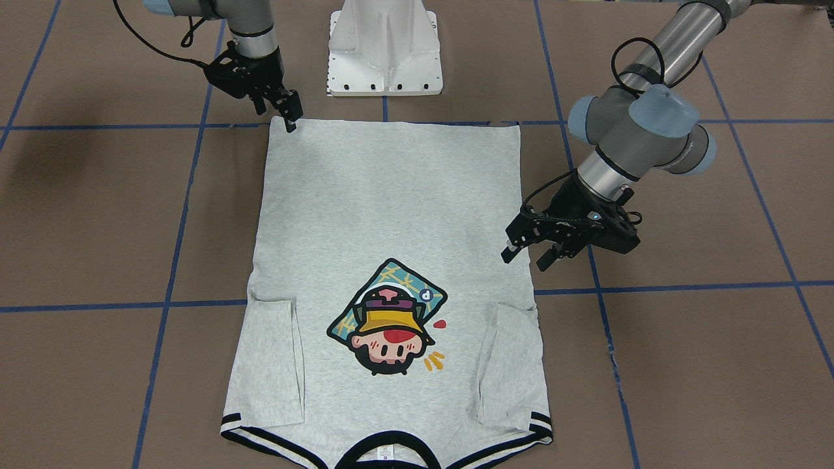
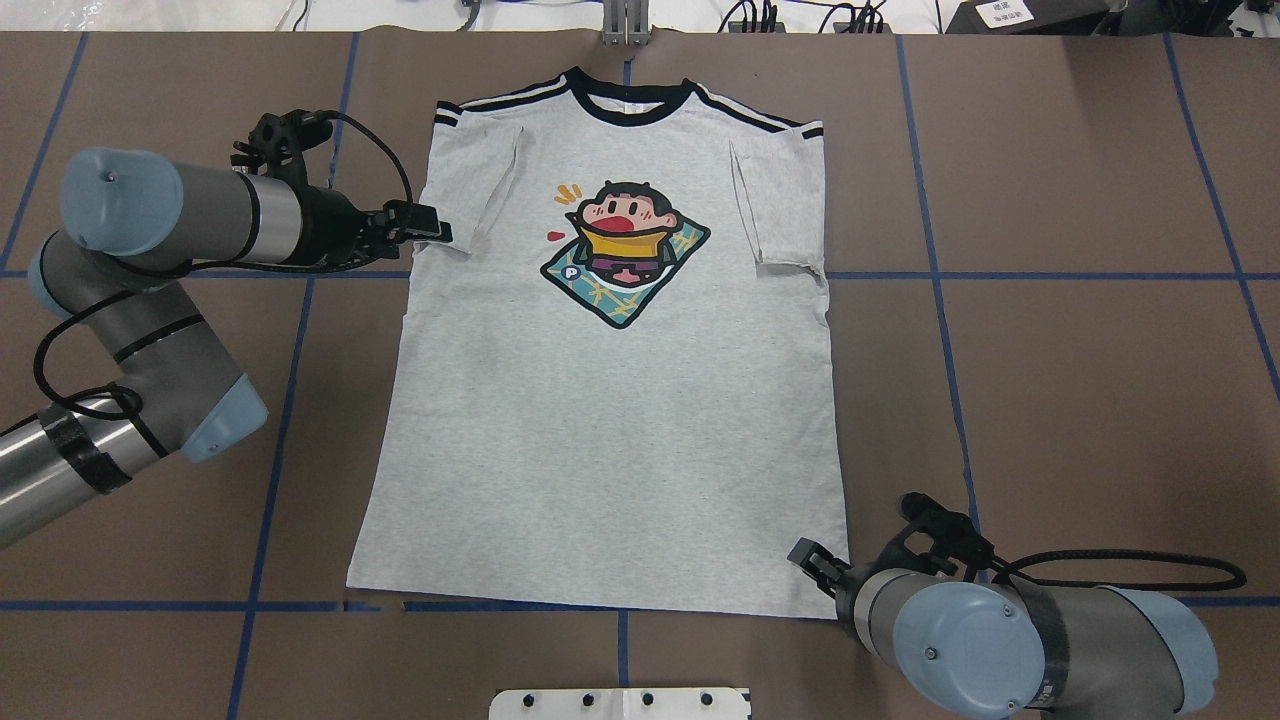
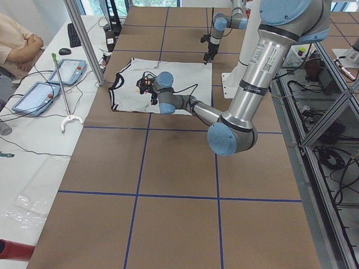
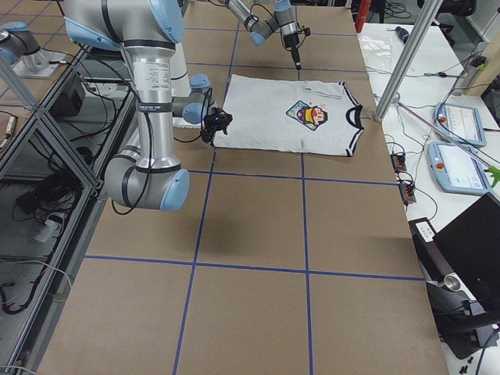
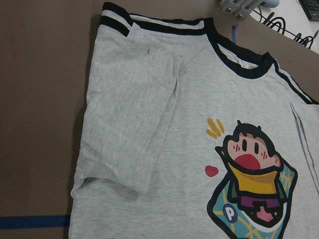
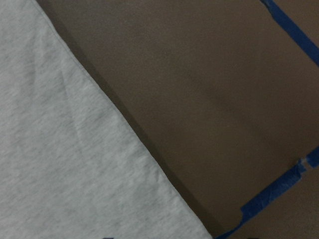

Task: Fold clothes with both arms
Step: 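Move the right gripper down to the shirt hem corner while the left gripper withdraws, then move the left gripper to the other hem corner and grasp both hem corners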

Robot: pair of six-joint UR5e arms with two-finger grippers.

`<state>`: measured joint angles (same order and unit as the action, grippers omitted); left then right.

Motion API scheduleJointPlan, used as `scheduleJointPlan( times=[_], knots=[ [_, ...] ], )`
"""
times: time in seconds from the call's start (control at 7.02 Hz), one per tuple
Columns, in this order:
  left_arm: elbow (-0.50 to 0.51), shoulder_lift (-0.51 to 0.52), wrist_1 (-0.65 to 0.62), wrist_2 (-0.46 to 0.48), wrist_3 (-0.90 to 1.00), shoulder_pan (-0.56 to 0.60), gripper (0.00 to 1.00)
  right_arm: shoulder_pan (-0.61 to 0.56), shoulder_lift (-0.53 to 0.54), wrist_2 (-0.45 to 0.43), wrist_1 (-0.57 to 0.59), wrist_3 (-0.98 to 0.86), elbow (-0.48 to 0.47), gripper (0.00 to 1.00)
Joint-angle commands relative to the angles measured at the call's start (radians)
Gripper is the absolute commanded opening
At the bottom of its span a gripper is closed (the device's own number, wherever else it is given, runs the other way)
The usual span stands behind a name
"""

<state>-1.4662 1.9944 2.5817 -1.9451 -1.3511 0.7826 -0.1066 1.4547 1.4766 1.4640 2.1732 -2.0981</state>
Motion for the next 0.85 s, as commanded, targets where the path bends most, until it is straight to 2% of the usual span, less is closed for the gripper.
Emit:
scheduleJointPlan(
  times=[0.0,0.14,0.28,0.43,0.57,0.71],
  knots=[
    [-0.002,0.001,0.000,0.000,0.001,0.000,0.86,0.013,-0.004,-0.004,-0.001,0.004,0.013,0.89],
    [-0.002,0.000,0.000,-0.002,0.001,0.001,0.86,0.015,-0.004,-0.002,-0.002,0.004,0.032,0.88],
    [-0.002,0.000,0.000,0.000,0.001,0.001,0.86,0.015,-0.008,-0.002,-0.002,0.004,0.032,0.78],
    [-0.002,0.000,0.000,0.000,0.001,0.001,0.86,0.013,-0.008,-0.004,-0.001,0.028,0.026,0.20],
    [-0.002,0.000,0.000,0.000,0.001,0.001,0.86,0.011,-0.005,0.001,-0.001,0.052,0.009,0.00],
    [-0.002,0.000,0.000,0.000,0.001,0.001,0.86,0.013,-0.001,0.008,0.001,0.054,0.009,0.00]
  ],
)
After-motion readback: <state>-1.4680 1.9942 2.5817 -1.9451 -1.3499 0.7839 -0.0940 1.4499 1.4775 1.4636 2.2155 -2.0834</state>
